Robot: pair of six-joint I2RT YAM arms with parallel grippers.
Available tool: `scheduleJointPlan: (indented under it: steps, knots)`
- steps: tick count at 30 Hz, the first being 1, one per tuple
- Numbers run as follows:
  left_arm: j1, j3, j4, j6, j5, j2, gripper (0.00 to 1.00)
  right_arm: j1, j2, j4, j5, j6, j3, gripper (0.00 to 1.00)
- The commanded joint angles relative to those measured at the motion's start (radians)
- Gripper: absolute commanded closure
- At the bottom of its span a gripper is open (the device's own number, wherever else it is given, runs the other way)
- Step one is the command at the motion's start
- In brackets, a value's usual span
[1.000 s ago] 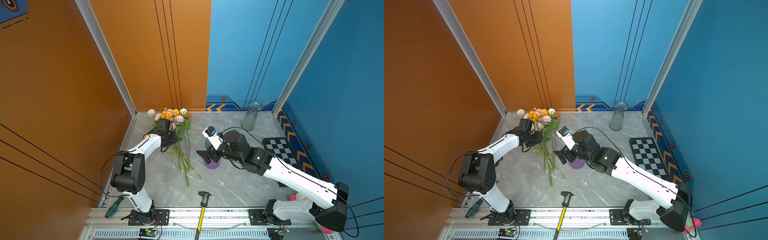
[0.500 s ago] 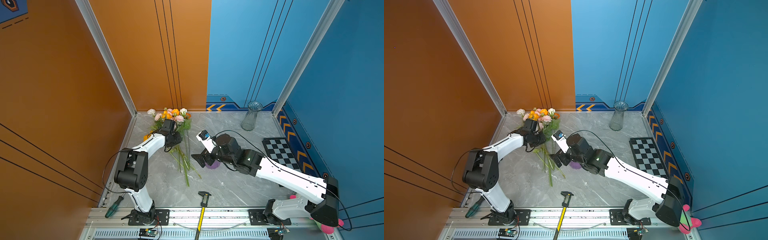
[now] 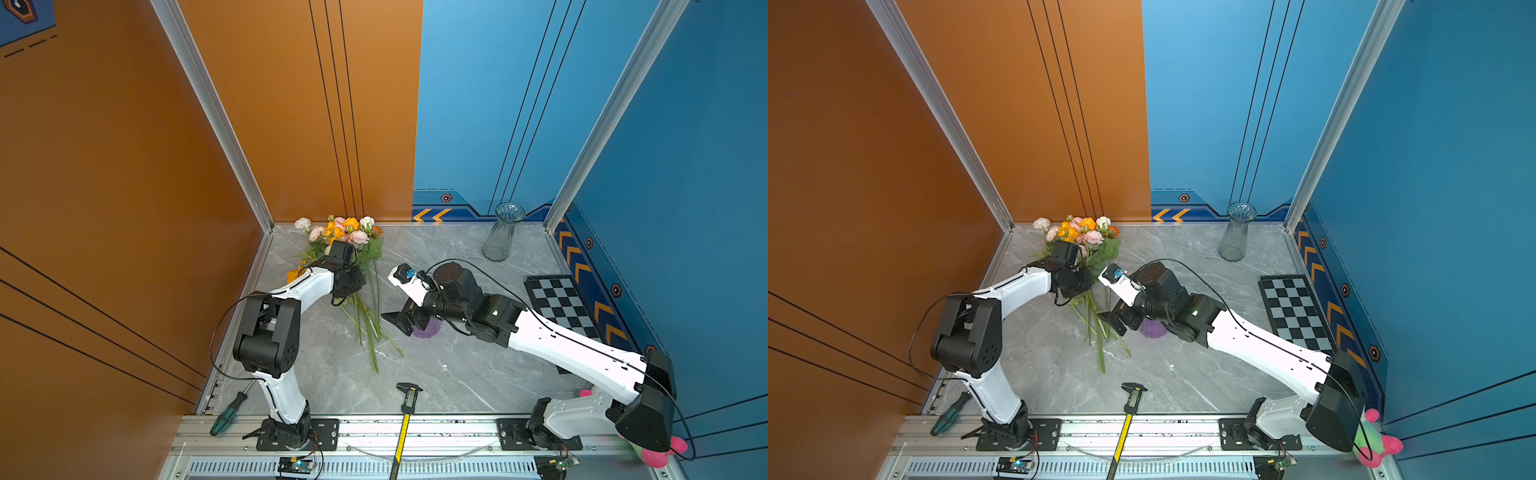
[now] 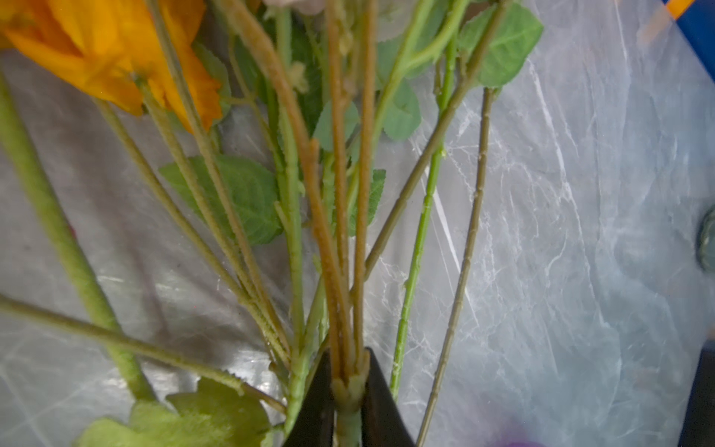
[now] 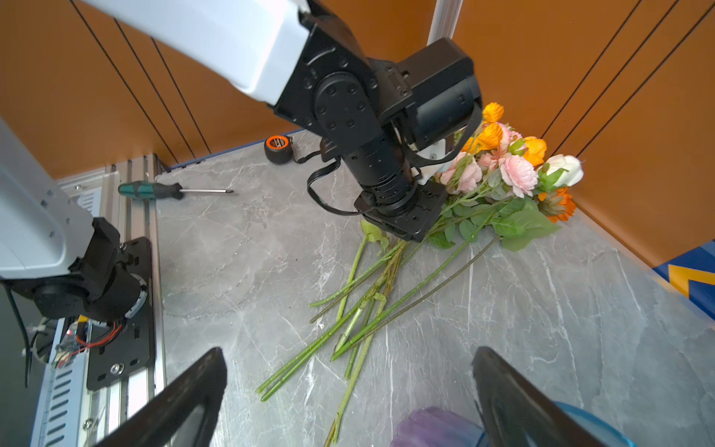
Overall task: Arrange the flowers into the vase
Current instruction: 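Lift the orange flower stems upright with the left gripper above the vase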
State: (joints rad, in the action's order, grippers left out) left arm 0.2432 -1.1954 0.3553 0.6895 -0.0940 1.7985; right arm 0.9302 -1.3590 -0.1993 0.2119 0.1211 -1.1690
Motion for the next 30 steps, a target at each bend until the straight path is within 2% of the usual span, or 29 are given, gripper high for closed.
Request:
scheduleJointPlan:
  steps: [1, 5, 8, 16, 21, 24, 27, 30]
  knots:
    - [0.027, -0.012, 0.000, 0.027, 0.032, -0.012, 1.00, -0.003, 0.003, 0.080, 0.062, 0.044, 0.043, 0.00]
    - [0.048, -0.010, 0.042, 0.030, 0.075, -0.104, 1.00, -0.025, 0.017, 0.086, 0.050, 0.012, 0.010, 0.00]
    - [0.060, 0.014, 0.061, 0.032, 0.099, -0.184, 1.00, -0.071, 0.023, 0.064, 0.067, -0.065, -0.008, 0.00]
    - [0.096, 0.063, 0.120, 0.026, 0.142, -0.355, 1.00, -0.086, 0.044, 0.067, 0.065, -0.046, 0.041, 0.00]
    - [0.138, -0.005, 0.116, -0.061, 0.168, -0.433, 1.00, -0.119, 0.041, 0.002, 0.092, -0.045, -0.057, 0.00]
    - [0.205, -0.076, 0.090, -0.145, 0.228, -0.473, 1.00, -0.195, 0.038, -0.038, 0.147, -0.040, -0.137, 0.00]
    - [0.261, -0.115, -0.023, -0.190, 0.230, -0.508, 1.00, -0.331, 0.020, -0.105, 0.258, -0.031, -0.211, 0.00]
    - [0.322, -0.105, -0.229, -0.219, 0.226, -0.545, 1.00, -0.428, 0.055, -0.111, 0.332, -0.032, -0.150, 0.00]
